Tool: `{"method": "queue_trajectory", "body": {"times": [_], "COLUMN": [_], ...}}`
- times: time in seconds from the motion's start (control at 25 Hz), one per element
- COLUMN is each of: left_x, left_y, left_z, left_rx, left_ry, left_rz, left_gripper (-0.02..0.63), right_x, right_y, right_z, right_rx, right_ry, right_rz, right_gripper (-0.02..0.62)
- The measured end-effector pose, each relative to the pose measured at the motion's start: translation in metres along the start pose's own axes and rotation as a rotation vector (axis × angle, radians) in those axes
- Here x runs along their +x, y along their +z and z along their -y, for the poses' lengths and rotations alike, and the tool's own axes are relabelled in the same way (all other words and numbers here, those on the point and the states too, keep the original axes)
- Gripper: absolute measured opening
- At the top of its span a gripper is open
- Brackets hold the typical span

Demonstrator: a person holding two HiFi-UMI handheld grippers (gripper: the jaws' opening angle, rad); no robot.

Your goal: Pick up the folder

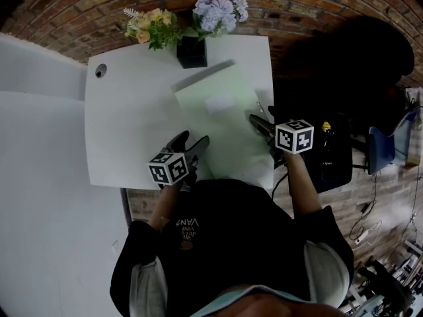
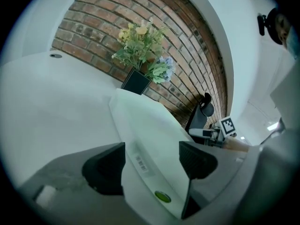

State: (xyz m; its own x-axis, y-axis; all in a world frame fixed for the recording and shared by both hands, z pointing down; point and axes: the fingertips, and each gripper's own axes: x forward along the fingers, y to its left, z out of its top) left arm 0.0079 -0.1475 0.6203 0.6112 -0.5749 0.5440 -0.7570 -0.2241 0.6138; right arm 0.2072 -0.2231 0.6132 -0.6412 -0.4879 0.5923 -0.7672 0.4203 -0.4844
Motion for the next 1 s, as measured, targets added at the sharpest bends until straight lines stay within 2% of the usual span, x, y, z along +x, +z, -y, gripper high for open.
{"method": "queue_trajectory", "body": {"times": [0.52, 0.68, 1.0], "left_x": [0.015, 0.020, 0.024], "left_y": [-0.016, -0.019, -0.021], "left_z": [0.003, 0.001, -0.001], "left_rx": [-0.071, -0.081, -0.105], "left_ry": [-0.022, -0.018, -0.023], "left_rz": [-0.083, -0.101, -0.112], "left_gripper": [0.365, 0.365, 0.367], "right_x": [0.012, 0.016, 0.019], "right_y": [-0.013, -0.013, -0.016], "right_z": [0.004, 0.001, -0.002], "right_rx": [0.066, 0.095, 0.086], "right_ry": [0.060, 0.117, 0.152], "right_rz": [-0.084, -0.096, -0.111], "right_gripper": [0.356, 0.356, 0.350]}}
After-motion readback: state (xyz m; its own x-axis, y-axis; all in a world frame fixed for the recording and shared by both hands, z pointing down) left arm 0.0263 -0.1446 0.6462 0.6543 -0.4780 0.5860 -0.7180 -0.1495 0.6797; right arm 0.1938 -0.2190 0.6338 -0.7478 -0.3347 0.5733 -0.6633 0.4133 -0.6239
